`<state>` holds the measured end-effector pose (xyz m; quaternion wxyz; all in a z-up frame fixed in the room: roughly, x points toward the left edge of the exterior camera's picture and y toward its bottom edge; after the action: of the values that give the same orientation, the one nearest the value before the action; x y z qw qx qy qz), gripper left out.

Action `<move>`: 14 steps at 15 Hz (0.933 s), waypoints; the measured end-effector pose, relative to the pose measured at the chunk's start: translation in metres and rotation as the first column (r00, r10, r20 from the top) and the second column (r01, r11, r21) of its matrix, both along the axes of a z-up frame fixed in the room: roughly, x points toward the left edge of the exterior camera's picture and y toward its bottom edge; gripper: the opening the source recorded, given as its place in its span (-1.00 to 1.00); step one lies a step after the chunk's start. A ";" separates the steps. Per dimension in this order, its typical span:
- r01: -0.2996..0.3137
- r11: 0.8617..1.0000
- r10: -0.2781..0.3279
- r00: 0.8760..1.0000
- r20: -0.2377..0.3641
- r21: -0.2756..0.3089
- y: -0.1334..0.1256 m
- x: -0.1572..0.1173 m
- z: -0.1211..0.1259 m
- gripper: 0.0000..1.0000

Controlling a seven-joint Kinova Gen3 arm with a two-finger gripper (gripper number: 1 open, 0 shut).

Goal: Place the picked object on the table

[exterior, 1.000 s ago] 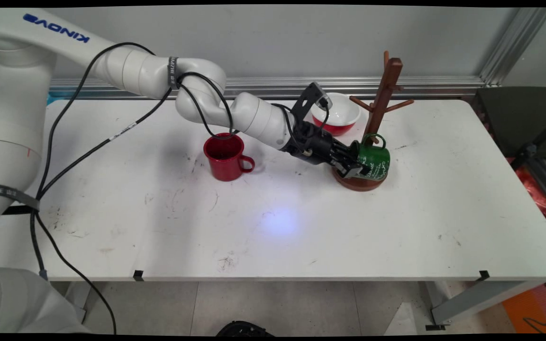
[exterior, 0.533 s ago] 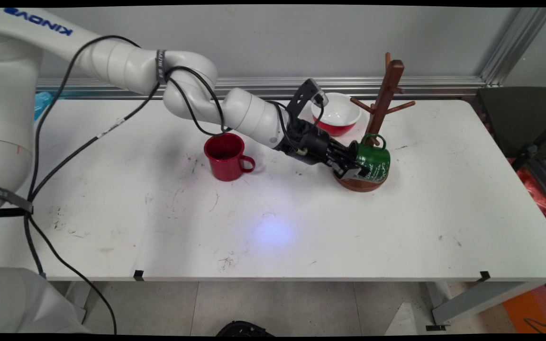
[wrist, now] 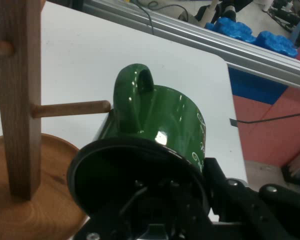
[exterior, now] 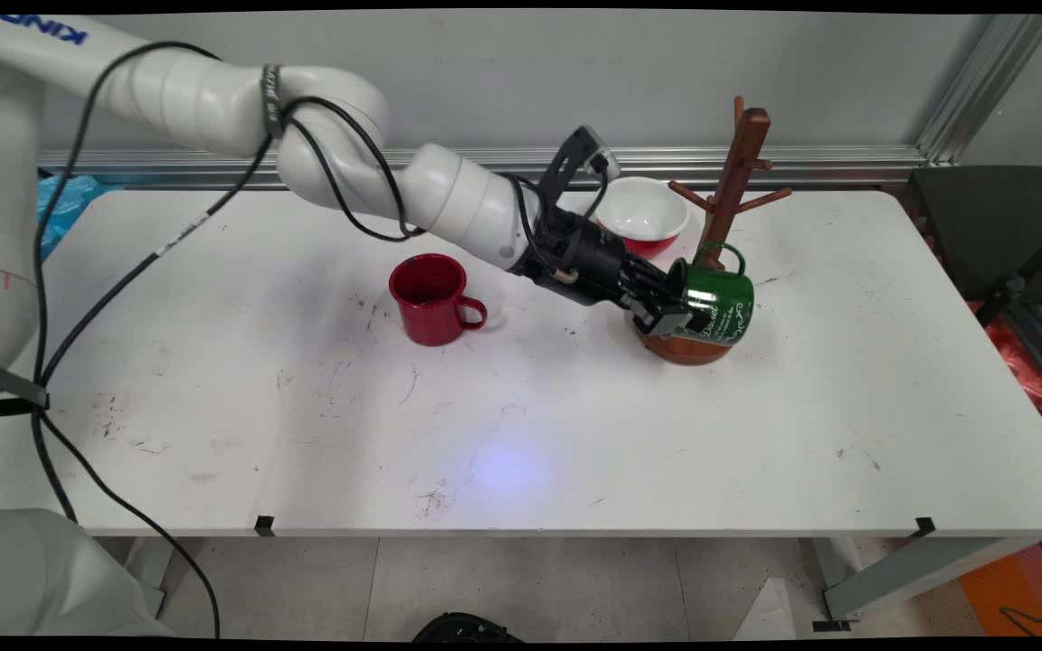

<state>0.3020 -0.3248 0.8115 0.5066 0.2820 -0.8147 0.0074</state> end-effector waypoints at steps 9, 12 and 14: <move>0.025 0.999 -0.026 0.998 0.049 0.036 0.038 0.032 0.038 -1.00; 0.038 0.999 -0.041 0.994 0.106 0.035 0.050 0.051 0.050 -1.00; 0.054 0.998 -0.058 0.988 0.144 0.029 0.056 0.062 0.056 -1.00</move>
<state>0.3637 -0.2689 0.8677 0.4425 0.2640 -0.8570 0.0033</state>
